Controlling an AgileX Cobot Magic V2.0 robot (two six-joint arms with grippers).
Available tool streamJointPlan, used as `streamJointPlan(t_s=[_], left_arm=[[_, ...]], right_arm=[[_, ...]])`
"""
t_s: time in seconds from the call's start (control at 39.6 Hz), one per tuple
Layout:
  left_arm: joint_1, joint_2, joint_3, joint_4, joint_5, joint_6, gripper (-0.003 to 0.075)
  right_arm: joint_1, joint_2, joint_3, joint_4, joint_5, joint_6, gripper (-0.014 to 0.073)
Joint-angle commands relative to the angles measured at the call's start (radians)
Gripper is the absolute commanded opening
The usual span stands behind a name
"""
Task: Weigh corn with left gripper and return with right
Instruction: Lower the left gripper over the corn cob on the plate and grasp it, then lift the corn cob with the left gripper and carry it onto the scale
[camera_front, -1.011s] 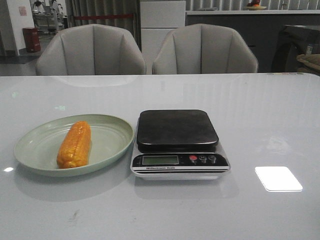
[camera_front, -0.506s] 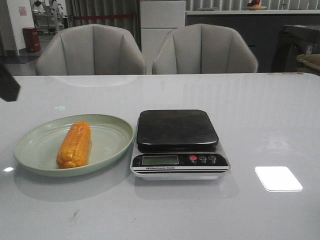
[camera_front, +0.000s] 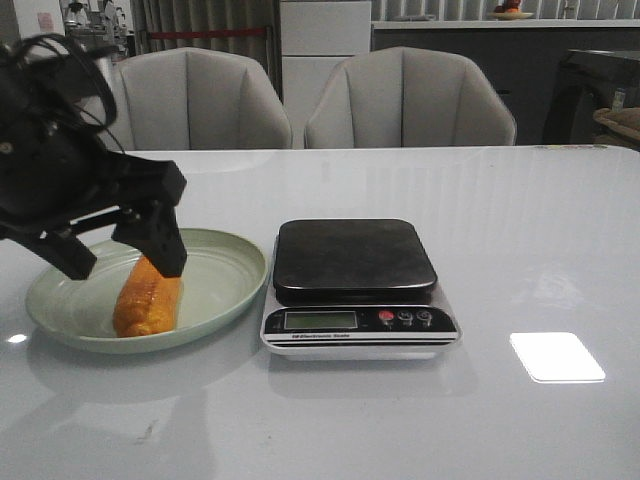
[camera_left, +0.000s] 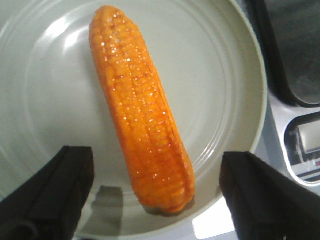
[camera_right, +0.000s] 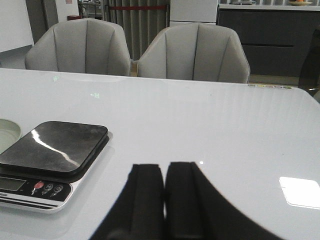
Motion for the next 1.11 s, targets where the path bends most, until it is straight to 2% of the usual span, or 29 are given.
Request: streamJointPlan(t_s=[0.0,0.08,0.15,0.33,0.48,0.81,0.96,1.09], left_arm=[[-0.006,0.026,-0.049,-0.02,-0.041,-0.011,0.0564],[-0.006,0.061,-0.062,-0.028,-0.039,-0.011,0.0554],[-0.006,0.089,-0.074,-0.038,-0.032,-0.011,0.0504],[-0.012,0.109,-0.112,-0.042,-0.017,-0.011,0.028],[-0.032,0.107,-0.192,-0.052,0.014,-0.011,0.0153],[-0.198,0.109,-0.349,-0.087,-0.061,-0.011,0.0148],[-0.235,0.135,-0.387,-0.11,-0.095,-0.011,0.015],[-0.24,0.187,-0.421,-0.197,-0.09,-0.011,0.0214]], right_arm=[[-0.007,-0.019,0.01,0.001,-0.076,-0.008,0.0168],[-0.007,-0.019,0.01,0.001,-0.076,-0.008,0.0168],[-0.007,-0.019,0.01,0.001,-0.076,-0.008,0.0168],[-0.007,-0.019,0.01,0.001,-0.076,-0.008,0.0168],[-0.007,-0.019,0.01,0.001,-0.076,-0.008,0.0168],[-0.007,-0.019,0.01,0.001,-0.076,-0.008,0.0168],[-0.007,-0.019,0.01,0.001,-0.076,-0.008,0.0168],[-0.007,-0.019,0.01,0.001,-0.076,-0.008,0.0168]])
